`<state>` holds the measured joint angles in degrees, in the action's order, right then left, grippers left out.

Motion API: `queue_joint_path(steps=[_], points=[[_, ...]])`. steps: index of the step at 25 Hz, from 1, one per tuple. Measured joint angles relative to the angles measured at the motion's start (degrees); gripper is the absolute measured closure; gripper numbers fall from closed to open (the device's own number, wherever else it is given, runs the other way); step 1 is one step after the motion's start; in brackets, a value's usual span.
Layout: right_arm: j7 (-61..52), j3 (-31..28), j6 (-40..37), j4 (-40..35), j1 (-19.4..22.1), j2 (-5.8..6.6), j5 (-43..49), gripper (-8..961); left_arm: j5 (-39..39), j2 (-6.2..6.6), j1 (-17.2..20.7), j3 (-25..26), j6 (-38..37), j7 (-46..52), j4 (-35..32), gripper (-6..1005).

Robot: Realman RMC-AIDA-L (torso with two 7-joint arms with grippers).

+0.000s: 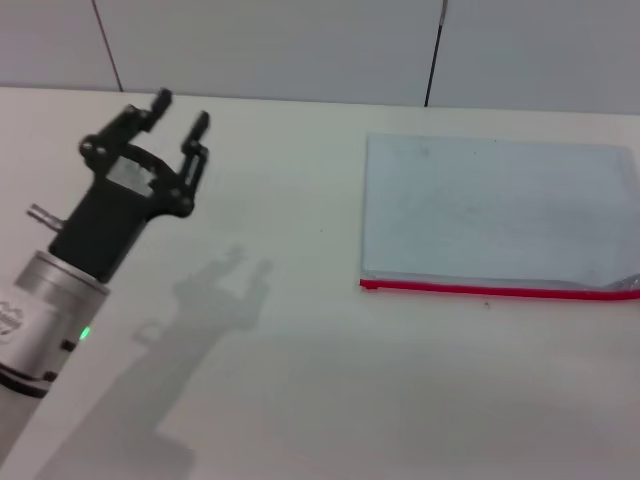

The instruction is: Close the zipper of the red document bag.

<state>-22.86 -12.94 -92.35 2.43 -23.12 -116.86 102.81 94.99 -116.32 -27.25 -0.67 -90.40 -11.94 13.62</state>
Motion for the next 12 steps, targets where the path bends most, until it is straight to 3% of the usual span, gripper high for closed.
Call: queue_joint_path(steps=[5, 12], points=[[0.30, 0.02, -0.01, 0.15, 0.15, -0.02, -0.12, 203, -1.65, 0.19, 0.74, 1.16, -4.16, 4.17, -0.16, 615], [0.39, 0.02, -0.33, 0.43, 0.15, -0.03, -0.16, 203, -1.76, 0.53, 0.87, 1.17, -7.90, 13.23, -2.80, 615]])
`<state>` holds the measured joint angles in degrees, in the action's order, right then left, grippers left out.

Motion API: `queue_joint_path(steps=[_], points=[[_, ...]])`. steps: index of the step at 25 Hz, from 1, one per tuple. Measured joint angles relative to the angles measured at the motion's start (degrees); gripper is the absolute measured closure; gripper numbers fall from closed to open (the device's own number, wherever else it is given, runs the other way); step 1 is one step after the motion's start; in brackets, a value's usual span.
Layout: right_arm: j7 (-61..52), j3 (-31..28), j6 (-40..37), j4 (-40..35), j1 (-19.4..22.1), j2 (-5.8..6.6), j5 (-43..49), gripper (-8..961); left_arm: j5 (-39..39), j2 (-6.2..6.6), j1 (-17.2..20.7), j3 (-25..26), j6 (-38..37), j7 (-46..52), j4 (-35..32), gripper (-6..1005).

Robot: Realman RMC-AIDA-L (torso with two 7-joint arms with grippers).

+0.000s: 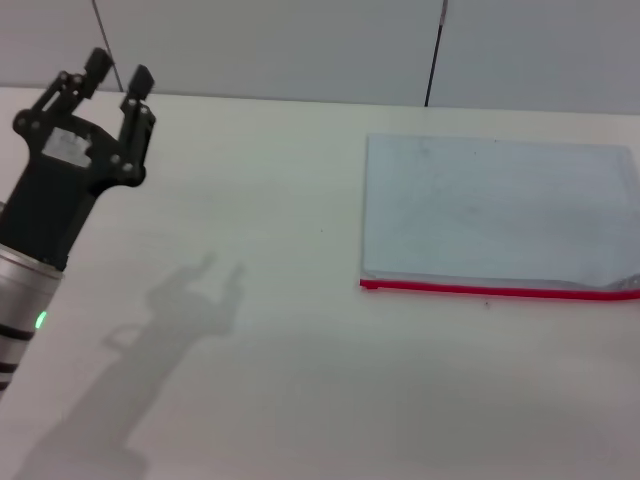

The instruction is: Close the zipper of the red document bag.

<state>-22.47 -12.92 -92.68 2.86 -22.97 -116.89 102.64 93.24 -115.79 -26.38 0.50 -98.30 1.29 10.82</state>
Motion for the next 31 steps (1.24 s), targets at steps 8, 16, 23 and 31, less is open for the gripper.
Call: queue_joint_path(steps=[8, 16, 23, 31], points=[[0.04, 0.39, 0.17, 0.50, -0.66, 0.12, 0.01, 203, -1.15, 0.00, -0.38, -0.06, -0.75, 4.42, -1.55, 615], [-0.22, 0.56, -2.55, 0.48, -1.45, 0.18, 0.22, 203, -1.42, -0.23, -0.94, -0.06, -2.47, 6.07, -1.51, 615], [-0.48, 0.93, -5.68, 0.48, -1.98, 0.31, 0.45, 203, -1.50, 0.00, -1.08, -0.20, -3.47, 9.12, -1.67, 615], [-0.88, 0.98, -5.74, 0.27, -2.37, 0.35, 0.33, 203, -1.35, -0.15, -0.73, -0.60, -3.16, 8.78, -1.68, 615]])
